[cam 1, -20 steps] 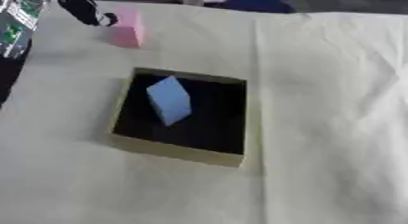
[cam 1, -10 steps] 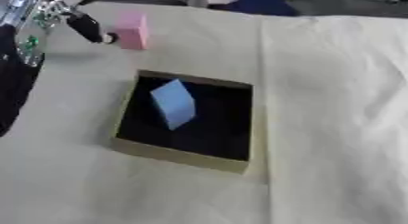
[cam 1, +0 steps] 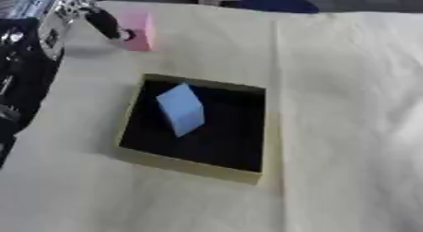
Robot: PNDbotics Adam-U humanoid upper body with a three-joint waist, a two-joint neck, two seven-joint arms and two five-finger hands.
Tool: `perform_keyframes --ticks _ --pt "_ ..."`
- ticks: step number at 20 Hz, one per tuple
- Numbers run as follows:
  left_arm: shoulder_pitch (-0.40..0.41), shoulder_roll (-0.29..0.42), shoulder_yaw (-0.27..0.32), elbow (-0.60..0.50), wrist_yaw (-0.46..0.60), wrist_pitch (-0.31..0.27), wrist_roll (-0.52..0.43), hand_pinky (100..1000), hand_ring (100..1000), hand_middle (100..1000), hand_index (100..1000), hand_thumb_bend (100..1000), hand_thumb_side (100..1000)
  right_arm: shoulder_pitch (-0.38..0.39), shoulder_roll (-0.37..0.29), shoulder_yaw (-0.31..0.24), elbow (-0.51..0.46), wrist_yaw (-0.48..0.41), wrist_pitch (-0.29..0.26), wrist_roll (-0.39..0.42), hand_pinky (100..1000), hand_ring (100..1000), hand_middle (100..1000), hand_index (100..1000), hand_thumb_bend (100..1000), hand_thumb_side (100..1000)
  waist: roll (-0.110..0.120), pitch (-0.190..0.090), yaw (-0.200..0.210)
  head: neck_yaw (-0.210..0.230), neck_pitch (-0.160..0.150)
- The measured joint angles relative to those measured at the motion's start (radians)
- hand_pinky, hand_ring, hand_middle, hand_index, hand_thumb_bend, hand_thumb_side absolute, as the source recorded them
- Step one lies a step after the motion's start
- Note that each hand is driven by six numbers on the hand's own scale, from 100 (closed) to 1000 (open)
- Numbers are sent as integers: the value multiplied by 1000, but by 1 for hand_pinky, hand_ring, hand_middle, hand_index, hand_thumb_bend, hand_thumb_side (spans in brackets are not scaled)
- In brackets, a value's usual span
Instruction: Pick up objects on the table and place them in the box.
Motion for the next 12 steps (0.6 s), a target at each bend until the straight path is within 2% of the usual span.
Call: perform_keyframes --ticks 3,6,12 --pt "-18 1 8 20 0 -5 -45 928 993 902 929 491 245 -4 -7 2 5 -4 -4 1 789 852 470 716 345 831 9 3 -4 11 -4" --pt "-25 9 19 28 0 -6 -92 932 995 902 933 463 239 -4 -14 2 10 -10 -5 0 789 852 470 716 345 830 14 8 -7 20 -7" --pt "-27 18 35 34 0 8 -148 937 1000 908 940 452 238 -6 -22 3 16 -20 -8 1 788 853 467 715 348 827 17 18 -14 30 -12"
